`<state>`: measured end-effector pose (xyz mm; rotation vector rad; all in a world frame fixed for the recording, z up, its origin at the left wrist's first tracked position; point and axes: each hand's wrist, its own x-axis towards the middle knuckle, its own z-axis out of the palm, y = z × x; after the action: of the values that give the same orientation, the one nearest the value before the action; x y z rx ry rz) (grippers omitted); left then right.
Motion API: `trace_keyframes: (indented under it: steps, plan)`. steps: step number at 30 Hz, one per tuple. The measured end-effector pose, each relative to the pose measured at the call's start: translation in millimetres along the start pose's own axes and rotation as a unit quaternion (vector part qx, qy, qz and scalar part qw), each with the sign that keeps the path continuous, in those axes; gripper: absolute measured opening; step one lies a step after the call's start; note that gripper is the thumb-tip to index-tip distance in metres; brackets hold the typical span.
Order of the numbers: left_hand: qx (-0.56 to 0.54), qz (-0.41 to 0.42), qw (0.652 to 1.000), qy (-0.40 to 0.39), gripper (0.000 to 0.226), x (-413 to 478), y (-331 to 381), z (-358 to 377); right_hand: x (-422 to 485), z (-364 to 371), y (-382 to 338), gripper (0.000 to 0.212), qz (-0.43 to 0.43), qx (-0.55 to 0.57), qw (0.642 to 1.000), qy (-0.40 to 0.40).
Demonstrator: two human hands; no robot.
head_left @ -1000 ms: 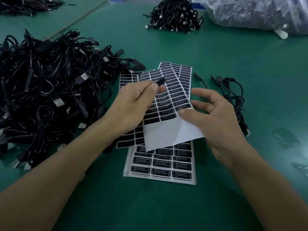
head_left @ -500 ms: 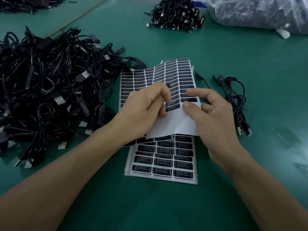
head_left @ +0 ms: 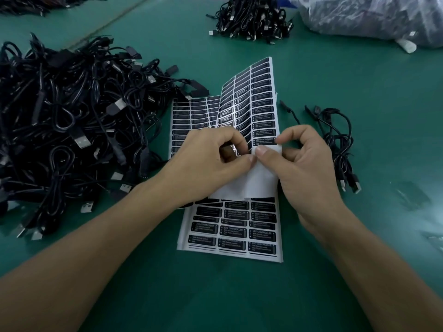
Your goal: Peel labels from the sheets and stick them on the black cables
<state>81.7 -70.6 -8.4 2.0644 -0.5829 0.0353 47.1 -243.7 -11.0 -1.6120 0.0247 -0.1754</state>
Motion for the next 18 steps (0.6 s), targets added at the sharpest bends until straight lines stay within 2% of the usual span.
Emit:
trace_keyframes:
  steps: [12, 18]
  plan:
    - [0.004, -0.03, 0.999, 0.025, 0.012, 2.7, -0.6, 1.2, 0.8, 1.0, 0.9, 0.028, -0.004, -0.005, 1.0, -0.015]
    - [0.005, -0.03, 0.999, 0.029, 0.019, 2.2, -0.3, 0.6, 0.3, 3.2, 0.4, 0.031, -0.007, 0.009, 1.0, 0.004]
